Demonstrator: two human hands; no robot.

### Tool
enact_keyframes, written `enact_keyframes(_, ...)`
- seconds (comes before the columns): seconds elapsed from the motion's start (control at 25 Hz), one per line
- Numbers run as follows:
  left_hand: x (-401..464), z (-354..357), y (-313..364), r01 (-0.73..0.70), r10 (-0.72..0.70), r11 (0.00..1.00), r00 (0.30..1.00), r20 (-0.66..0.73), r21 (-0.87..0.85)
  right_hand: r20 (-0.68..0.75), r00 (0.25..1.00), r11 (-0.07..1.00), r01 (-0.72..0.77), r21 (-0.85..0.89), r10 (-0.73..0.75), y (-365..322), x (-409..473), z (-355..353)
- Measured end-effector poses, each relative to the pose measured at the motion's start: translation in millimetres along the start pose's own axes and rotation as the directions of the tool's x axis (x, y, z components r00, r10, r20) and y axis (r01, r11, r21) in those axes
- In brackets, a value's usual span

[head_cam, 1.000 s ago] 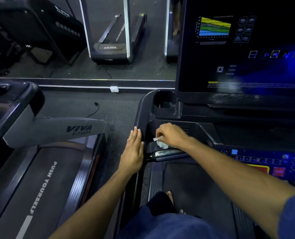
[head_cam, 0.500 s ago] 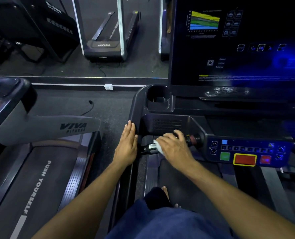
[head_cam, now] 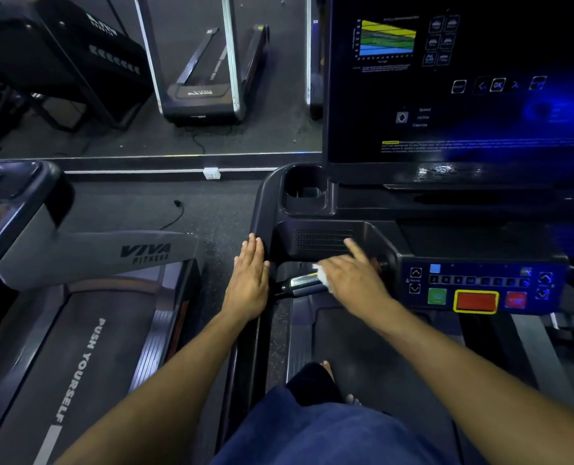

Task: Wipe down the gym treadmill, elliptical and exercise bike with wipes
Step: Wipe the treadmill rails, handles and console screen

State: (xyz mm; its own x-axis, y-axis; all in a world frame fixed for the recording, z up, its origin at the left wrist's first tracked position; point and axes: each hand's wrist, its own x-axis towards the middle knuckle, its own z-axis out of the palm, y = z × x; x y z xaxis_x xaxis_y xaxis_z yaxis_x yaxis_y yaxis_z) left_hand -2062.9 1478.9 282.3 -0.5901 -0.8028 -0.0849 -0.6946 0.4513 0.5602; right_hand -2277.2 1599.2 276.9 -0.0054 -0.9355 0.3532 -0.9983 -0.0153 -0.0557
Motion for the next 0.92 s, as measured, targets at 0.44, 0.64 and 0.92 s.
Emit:
enact_keyframes(0.44, -2.6, -2.6, 3.6, 0.001, -0.001, 1.000, 1.000, -0.019, -0.019, -0.156, 0.983, 0.992, 0.106, 0.064, -0.095, -15.0, -19.7, 11.9)
enact_keyframes(0.64, -1.3, -0.4, 2.8, -0.006, 0.006, 1.000, 1.000, -0.028, -0.016, -0.108, 0.983, 0.989, -0.140, 0.051, 0.145, 39.0, -37.8, -27.0)
enact_keyframes(0.92, -2.4, 0.4, 4.1, 0.000, 0.000, 1.000, 0.999, -0.034, 0.002, 0.321, 0.399, -0.043, -0.568, 0.822, 0.859, -33.6, -82.0, -52.9)
